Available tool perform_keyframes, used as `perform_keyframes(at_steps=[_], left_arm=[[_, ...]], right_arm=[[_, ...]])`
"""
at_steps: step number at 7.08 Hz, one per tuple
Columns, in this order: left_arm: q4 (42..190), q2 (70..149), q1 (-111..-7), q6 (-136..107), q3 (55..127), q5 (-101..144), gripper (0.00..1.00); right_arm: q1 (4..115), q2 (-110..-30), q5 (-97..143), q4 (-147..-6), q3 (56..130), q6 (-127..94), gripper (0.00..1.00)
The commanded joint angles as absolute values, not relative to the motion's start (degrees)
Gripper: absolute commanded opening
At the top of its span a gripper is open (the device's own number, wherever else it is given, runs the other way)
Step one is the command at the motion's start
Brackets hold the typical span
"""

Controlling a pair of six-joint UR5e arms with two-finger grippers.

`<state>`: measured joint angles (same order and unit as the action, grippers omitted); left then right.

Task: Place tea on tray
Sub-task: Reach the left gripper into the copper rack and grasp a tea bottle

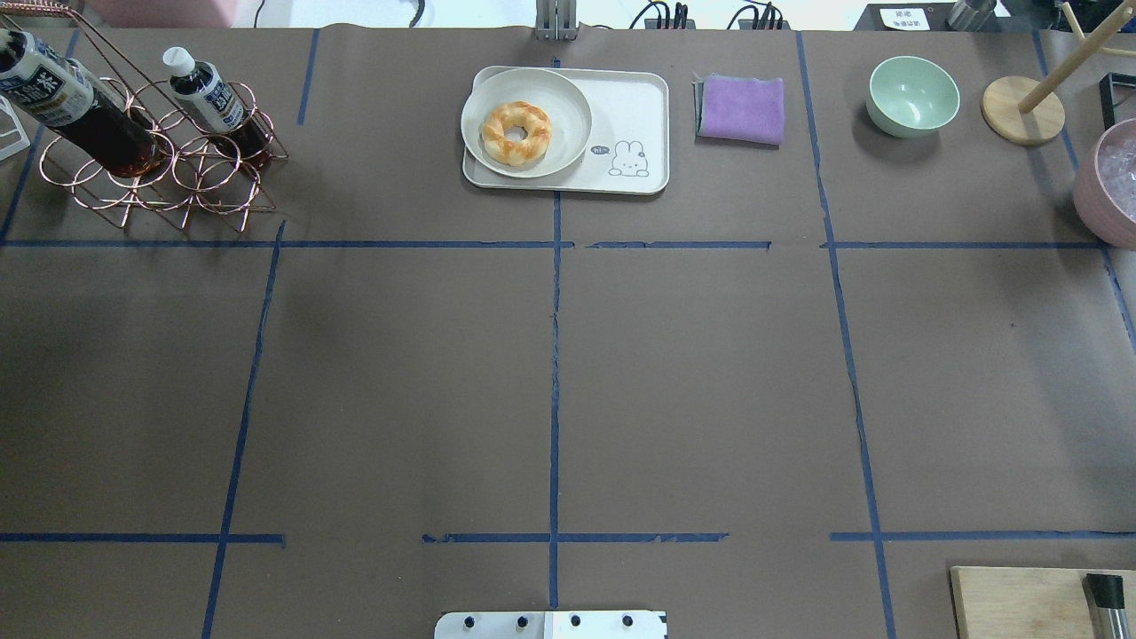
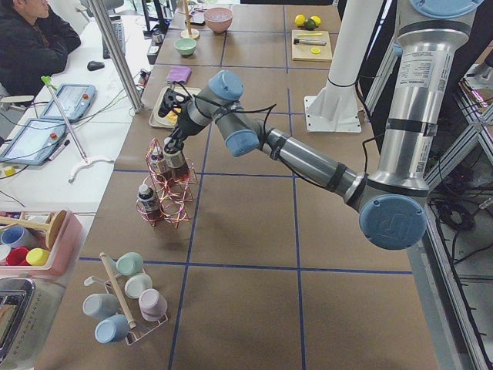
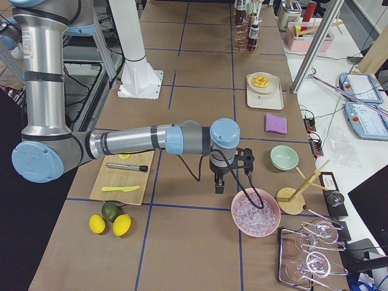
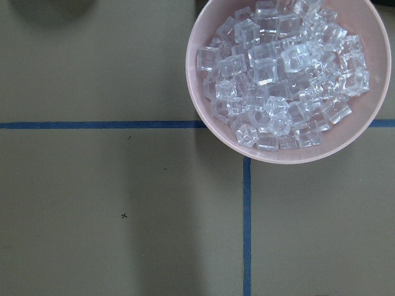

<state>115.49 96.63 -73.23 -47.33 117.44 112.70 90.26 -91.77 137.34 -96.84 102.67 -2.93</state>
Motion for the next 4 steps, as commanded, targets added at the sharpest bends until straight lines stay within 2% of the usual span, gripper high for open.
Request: perform_keyframes(at_steps=[1, 3, 4], left_arm=[[108.3, 97.9, -71.4, -48.1, 124.4, 109.9, 0.00], [99.9, 101.8, -62.1, -48.4, 128.5, 102.8, 0.00], [92.6, 108.7, -55.6, -55.2, 129.5, 99.4, 0.00]], right_arm=[[90.2, -91.7, 137.5, -96.7, 105.1, -6.6, 1.00], [90.1, -91.9, 137.6, -96.8, 106.2, -6.7, 1.00], [89.9, -91.6, 137.7, -96.8, 106.2, -6.7, 1.00]])
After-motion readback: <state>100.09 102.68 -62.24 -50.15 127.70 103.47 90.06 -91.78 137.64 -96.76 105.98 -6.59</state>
